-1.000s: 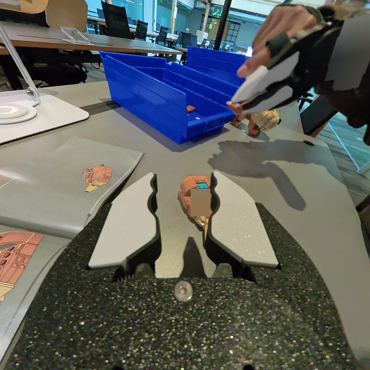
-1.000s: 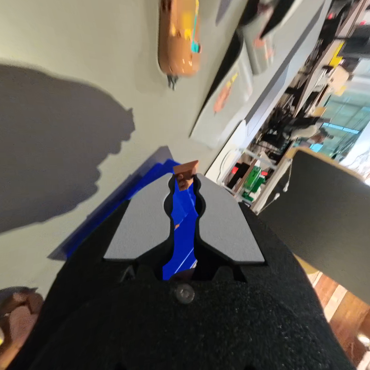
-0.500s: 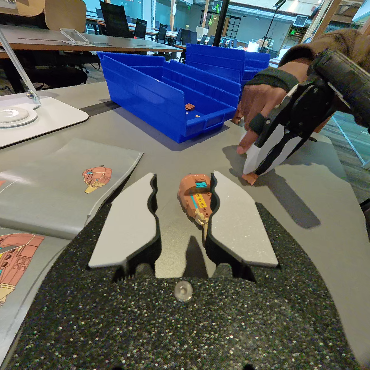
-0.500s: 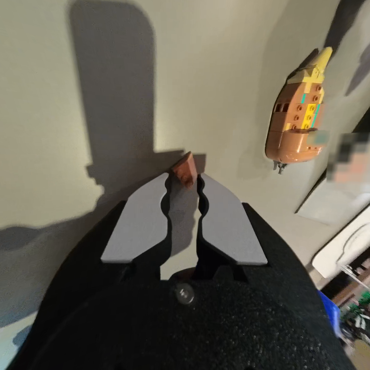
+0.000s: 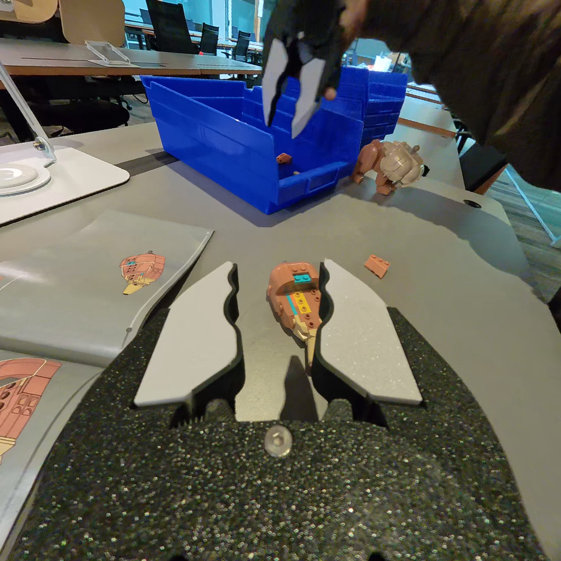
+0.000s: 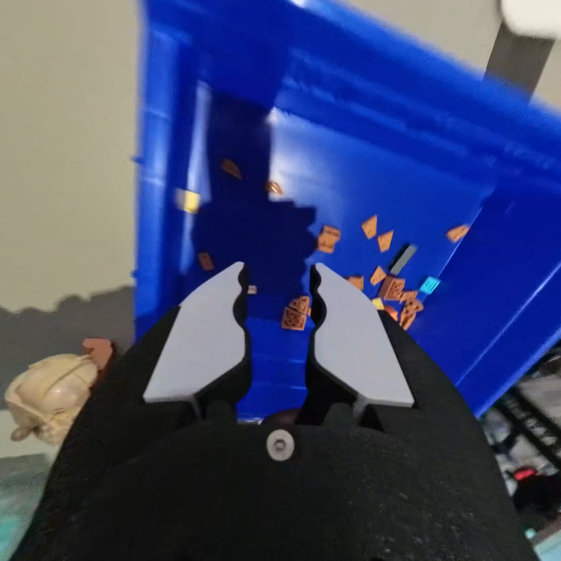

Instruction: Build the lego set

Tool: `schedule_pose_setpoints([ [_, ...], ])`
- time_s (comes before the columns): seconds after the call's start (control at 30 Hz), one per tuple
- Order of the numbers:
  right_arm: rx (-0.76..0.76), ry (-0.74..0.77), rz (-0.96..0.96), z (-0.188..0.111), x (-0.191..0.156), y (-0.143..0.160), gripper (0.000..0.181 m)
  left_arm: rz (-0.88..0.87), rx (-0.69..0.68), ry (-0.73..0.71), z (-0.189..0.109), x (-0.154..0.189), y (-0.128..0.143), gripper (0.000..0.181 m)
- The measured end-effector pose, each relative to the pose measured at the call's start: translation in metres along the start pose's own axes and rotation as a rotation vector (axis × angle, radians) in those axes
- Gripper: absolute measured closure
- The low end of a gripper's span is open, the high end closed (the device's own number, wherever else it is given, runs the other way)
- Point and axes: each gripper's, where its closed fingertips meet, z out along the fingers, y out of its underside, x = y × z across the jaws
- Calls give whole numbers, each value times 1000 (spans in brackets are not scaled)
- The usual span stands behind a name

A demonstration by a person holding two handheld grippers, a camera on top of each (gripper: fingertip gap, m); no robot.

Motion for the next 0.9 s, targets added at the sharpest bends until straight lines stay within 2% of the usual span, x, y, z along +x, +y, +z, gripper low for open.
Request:
schedule_pose_setpoints([
  [0.13,-227,-75,128,34,26,44,140,-9,9,-16,-3,-5,-2,130],
  [0.23,-297,-89,174,47,33,59,139,-22,21,-15,-4,-6,-4,130],
  [0.43,-325,-82,223,57,42,68,136,-27,17,8,-1,-1,-3,130],
  [0.7,-336,-120,241,67,39,65,155,-28,20,-5,-3,-4,-3,130],
  [0.9,-275,-77,198,56,33,58,155,-18,21,-3,-3,-2,-5,130],
])
